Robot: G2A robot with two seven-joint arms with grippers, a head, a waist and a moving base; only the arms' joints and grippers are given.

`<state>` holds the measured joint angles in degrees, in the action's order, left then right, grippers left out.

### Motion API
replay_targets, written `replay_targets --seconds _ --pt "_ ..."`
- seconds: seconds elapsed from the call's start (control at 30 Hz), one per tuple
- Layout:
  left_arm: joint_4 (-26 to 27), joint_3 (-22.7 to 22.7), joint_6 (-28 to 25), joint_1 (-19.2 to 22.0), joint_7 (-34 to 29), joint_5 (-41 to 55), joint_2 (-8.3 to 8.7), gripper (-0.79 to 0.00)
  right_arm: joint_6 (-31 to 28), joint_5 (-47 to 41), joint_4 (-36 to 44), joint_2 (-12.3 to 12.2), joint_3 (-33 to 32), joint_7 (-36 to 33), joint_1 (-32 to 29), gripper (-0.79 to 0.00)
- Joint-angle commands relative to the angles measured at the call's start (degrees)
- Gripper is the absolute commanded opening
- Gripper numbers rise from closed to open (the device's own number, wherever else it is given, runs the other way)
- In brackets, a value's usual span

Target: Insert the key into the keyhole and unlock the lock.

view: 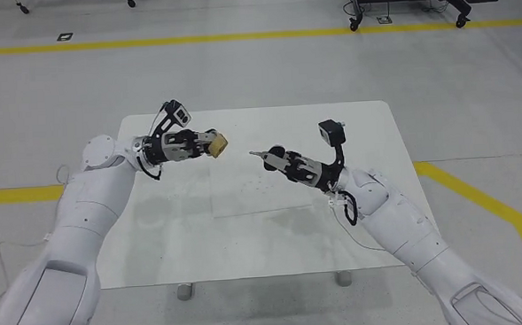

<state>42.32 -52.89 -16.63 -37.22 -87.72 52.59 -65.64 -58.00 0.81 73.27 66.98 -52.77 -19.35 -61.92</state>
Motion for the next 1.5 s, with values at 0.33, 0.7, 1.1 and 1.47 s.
replay_targets --seconds 0.33,0.7,1.1,1.47 --pt "2.4 -3.3 -3.9 -4.3 7.8 2.2 0.47 -0.785 5.2 0.0 1.5 0.4 0.3 2.1 -1.2 -0.785" --pt "9.5 -2.3 7.6 -4.7 25.5 1.3 -1.1 -0.785 11.7 -14.3 1.2 1.8 0.0 5.7 -1.7 -0.785" --pt "9.5 -2.3 7.6 -4.7 25.5 1.3 -1.1 -0.785 10.4 -23.7 1.7 1.8 -0.5 0.4 -1.8 -0.785" --pt "18.2 -2.3 2.6 -12.6 46.2 2.0 -2.61 -0.785 17.5 -10.4 4.8 3.4 -0.8 17.3 -3.9 -0.785"
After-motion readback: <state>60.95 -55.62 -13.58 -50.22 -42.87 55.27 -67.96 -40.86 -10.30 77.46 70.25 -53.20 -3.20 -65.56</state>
